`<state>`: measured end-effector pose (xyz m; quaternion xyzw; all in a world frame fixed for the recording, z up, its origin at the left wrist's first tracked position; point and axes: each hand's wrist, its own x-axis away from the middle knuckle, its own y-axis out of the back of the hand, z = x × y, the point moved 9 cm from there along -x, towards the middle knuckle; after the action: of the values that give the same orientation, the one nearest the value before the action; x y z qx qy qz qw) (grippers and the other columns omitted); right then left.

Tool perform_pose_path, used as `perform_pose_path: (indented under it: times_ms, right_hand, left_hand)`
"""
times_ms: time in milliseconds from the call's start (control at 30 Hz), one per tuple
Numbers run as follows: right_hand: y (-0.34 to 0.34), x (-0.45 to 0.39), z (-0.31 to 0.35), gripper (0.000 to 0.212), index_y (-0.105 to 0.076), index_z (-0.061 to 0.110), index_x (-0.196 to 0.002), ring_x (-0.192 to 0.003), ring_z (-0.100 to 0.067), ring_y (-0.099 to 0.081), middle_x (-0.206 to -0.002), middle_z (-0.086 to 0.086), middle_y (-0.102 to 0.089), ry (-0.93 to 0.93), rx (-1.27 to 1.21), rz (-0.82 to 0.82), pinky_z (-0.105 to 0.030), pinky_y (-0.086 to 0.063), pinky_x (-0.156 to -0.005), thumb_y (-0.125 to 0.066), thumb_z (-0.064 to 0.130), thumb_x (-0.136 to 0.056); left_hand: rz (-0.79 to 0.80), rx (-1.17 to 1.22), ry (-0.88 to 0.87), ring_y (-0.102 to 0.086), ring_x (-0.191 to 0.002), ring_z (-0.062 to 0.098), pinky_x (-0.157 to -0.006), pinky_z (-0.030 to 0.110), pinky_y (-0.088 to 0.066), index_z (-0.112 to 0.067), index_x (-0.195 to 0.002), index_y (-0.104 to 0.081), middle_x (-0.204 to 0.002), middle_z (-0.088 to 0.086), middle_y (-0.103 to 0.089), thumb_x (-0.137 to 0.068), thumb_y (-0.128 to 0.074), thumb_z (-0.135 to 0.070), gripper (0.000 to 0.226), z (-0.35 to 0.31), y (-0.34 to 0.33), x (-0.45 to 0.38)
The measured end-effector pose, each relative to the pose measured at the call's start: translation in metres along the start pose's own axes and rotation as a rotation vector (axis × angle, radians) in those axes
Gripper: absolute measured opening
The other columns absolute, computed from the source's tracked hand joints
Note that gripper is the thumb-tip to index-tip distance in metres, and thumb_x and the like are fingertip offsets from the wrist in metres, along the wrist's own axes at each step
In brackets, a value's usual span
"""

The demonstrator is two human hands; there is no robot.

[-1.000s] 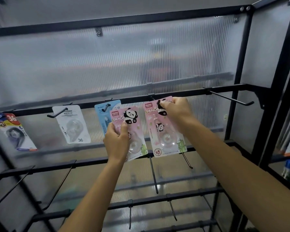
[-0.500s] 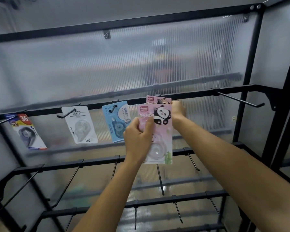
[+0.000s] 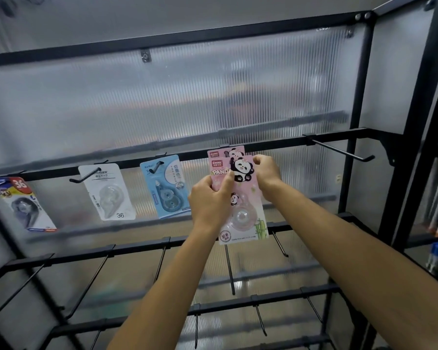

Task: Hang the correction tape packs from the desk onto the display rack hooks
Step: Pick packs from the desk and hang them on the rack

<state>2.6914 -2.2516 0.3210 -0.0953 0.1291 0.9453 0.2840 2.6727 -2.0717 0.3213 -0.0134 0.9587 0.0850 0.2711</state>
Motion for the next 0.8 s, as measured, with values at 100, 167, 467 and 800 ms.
perform_pose_path:
  times_ms: [100, 167, 467, 800]
  right_hand:
    - [0.008, -0.001, -0.005, 0.025, -0.065, 0.003, -0.093, -0.081, -0.022, -0.063, -0.091, -0.009, -0.069, -0.018, 0.056, -0.04, -0.039, -0.056, -0.078, -0.049, 0.022, -0.097]
    - [0.015, -0.001, -0.011, 0.027, -0.063, -0.001, -0.093, -0.075, -0.02, -0.057, -0.087, -0.011, -0.066, -0.029, 0.089, -0.068, -0.038, -0.054, -0.074, -0.044, 0.018, -0.097]
    - [0.015, 0.029, -0.019, 0.018, -0.058, 0.019, -0.08, -0.08, -0.014, -0.062, -0.086, -0.003, -0.064, 0.021, 0.099, 0.097, -0.027, -0.054, -0.069, -0.049, 0.018, -0.097]
    - [-0.038, 0.081, -0.036, 0.021, -0.067, 0.006, -0.094, -0.087, -0.021, -0.064, -0.093, -0.01, -0.067, 0.119, 0.26, 0.412, -0.031, -0.053, -0.076, -0.05, 0.018, -0.096]
  left_hand:
    - [0.02, -0.038, 0.044, -0.047, -0.052, 0.008, -0.051, 0.023, -0.04, -0.014, -0.07, -0.058, -0.059, -0.005, -0.055, -0.088, -0.063, -0.044, 0.036, 0.013, -0.007, -0.01]
    - [0.037, -0.09, 0.08, -0.048, -0.054, 0.009, -0.054, 0.025, -0.039, -0.014, -0.074, -0.06, -0.062, -0.006, -0.055, -0.088, -0.061, -0.048, 0.036, 0.022, -0.013, -0.021]
    - [0.056, -0.356, 0.206, -0.054, -0.068, 0.016, -0.052, 0.025, -0.034, -0.013, -0.076, -0.055, -0.08, 0.005, -0.062, -0.085, -0.053, -0.063, 0.051, 0.045, -0.024, -0.061]
    - [0.089, -0.629, 0.195, -0.057, -0.106, 0.025, -0.074, 0.028, -0.041, -0.003, -0.123, -0.051, -0.117, 0.014, -0.06, -0.089, -0.057, -0.052, 0.061, 0.079, 0.003, 0.01]
